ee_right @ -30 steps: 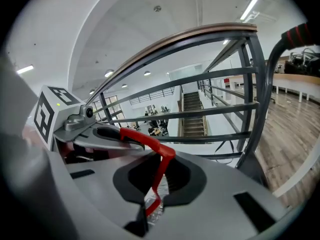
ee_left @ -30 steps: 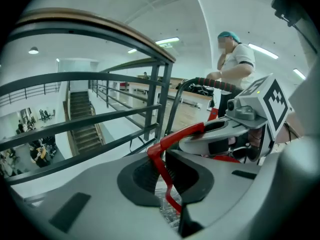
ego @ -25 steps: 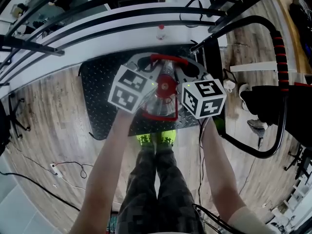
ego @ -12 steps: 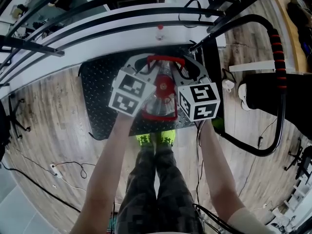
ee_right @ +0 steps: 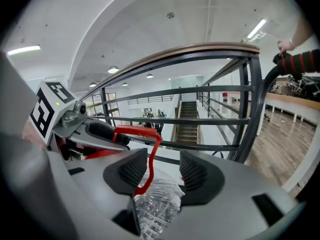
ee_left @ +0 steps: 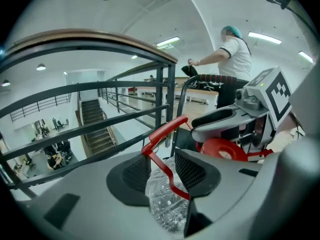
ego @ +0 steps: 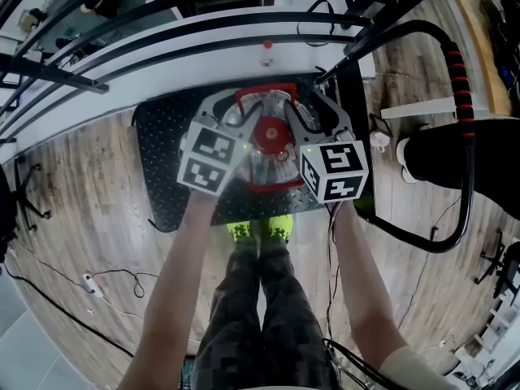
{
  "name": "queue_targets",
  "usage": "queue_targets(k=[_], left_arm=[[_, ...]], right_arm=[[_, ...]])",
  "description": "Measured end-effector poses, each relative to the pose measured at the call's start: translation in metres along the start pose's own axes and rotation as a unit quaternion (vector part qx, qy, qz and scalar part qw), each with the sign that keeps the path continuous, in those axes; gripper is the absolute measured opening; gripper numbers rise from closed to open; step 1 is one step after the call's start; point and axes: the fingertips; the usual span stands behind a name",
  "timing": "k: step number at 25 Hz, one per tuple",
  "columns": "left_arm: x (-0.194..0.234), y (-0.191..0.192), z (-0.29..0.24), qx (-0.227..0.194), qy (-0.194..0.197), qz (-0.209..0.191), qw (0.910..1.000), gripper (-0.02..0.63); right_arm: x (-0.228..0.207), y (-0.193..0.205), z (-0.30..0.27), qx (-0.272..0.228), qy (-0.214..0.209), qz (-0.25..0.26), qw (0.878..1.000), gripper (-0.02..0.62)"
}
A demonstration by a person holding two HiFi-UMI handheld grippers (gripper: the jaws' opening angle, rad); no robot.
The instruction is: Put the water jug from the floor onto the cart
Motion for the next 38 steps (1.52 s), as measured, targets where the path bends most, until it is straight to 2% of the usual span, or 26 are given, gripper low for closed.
queue_targets(k=[7,13,20,24,26,28,29,34,38], left_arm=[[0.003,0.006,0.017,-0.009,-0.026,0.012,0.9996,0.178],[0.009,-0.010,0.036,-0.039,-0.058,-0.009,0.9975,0.209],[-0.005,-0.045,0.053,-0.074,-0.051,-0.060,0.9942,0.206],[-0.015,-0.069,0.067,-0.108,-0.051,-0.060,0.9910,0.202],[-0.020,-0.081,0.072,-0.129,-0.049,-0.062,0.9885,0.180],[-0.025,-0.095,0.080,-0.157,-0.048,-0.071,0.9839,0.056],[-0.028,-0.102,0.084,-0.171,-0.047,-0.075,0.9813,0.028],[-0.040,-0.122,0.095,-0.214,-0.037,-0.067,0.9738,0.012],[-0.049,-0.125,0.098,-0.224,-0.034,-0.059,0.9722,0.012]], right_arm=[[0.007,-0.005,0.009,-0.008,0.000,0.009,1.000,0.181],[0.017,-0.015,0.018,-0.018,0.001,0.028,0.999,0.181],[0.032,-0.037,0.029,-0.041,0.000,0.048,0.998,0.181],[0.045,-0.053,0.041,-0.060,-0.016,0.044,0.997,0.162],[0.051,-0.060,0.046,-0.070,-0.024,0.042,0.996,0.105],[0.055,-0.068,0.051,-0.077,-0.026,0.045,0.996,0.080],[0.057,-0.072,0.053,-0.081,-0.026,0.047,0.995,0.074],[0.062,-0.088,0.063,-0.104,-0.031,0.026,0.994,0.051],[0.067,-0.097,0.072,-0.119,-0.039,0.018,0.992,0.035]])
Point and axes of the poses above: the fingertips, and each gripper's own axes: z backward along the fingers, x to its left, y out of its underside, and after that the axes turned 3 degrees about -x, right-handed
